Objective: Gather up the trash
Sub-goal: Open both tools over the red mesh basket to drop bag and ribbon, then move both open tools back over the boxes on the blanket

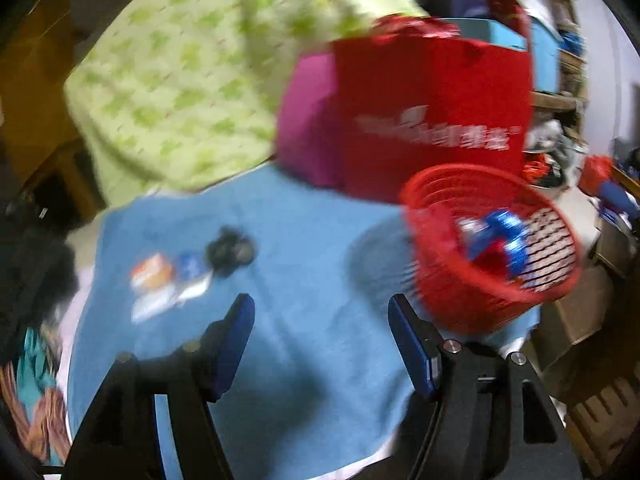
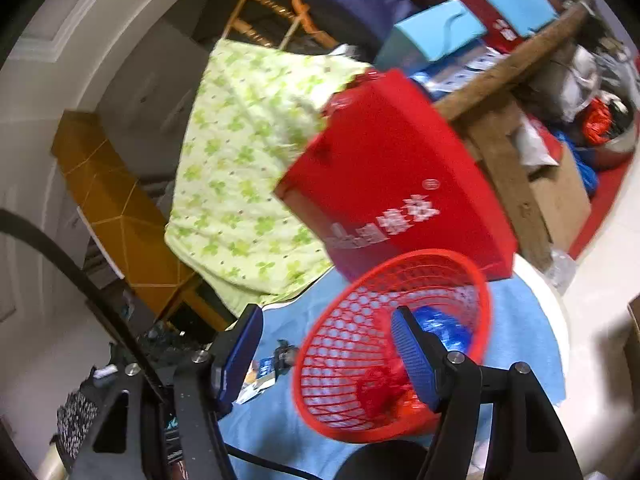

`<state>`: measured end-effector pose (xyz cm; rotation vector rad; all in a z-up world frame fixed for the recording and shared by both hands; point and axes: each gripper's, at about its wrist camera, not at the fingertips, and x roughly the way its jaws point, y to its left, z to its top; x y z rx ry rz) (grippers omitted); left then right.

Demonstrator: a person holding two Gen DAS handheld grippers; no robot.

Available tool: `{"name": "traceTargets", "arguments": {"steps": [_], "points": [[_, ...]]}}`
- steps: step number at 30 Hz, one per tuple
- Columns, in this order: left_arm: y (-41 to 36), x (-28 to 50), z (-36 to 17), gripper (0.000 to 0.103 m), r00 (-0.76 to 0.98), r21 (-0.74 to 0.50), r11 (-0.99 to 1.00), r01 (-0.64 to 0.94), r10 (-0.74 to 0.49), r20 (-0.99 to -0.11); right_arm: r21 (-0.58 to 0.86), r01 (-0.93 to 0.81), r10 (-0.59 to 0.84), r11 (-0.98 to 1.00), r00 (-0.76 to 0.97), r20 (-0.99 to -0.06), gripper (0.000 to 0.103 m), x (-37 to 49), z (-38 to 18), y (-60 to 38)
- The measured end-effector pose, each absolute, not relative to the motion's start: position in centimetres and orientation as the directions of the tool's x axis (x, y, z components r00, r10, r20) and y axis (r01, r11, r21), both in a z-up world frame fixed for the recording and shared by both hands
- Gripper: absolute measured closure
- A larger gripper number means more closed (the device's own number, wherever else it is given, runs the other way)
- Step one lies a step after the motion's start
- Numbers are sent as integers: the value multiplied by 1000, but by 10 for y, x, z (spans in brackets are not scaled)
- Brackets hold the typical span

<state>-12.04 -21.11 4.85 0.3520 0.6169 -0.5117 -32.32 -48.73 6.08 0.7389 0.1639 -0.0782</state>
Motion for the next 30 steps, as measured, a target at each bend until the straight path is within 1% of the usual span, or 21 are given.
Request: {"name": "traceTargets", "arguments": {"steps": [6,9,12,16,23,26,30], "points": [[-131,-86,21,33,719,124,911,393,-221,-659,594,40,84,803,980,-180,32,-290,84,-440],[-92,-69,11,33,718,92,947,307,-167,-676,564,-7,147,825,968,-203,32,-265,92,-412],[-58,-58,4,33,728,77,968,237,-125,-674,551,-44,210,833,948,-241,32,-235,92,-385],[-23,-39,-3,33,737,76,983,166,-73,-672,534,-83,292,841,901,-320,32,-185,83,-346],[14,4,-24,33,720,64,993,99,-27,-693,527,-107,388,843,800,-458,32,-98,44,-295],[20,27,-27,33,727,60,995,83,-19,-686,544,-104,426,833,747,-510,32,-59,22,-281],[26,65,-29,33,738,-5,997,81,-64,-672,540,-109,454,835,691,-563,32,-4,1,-265]]}}
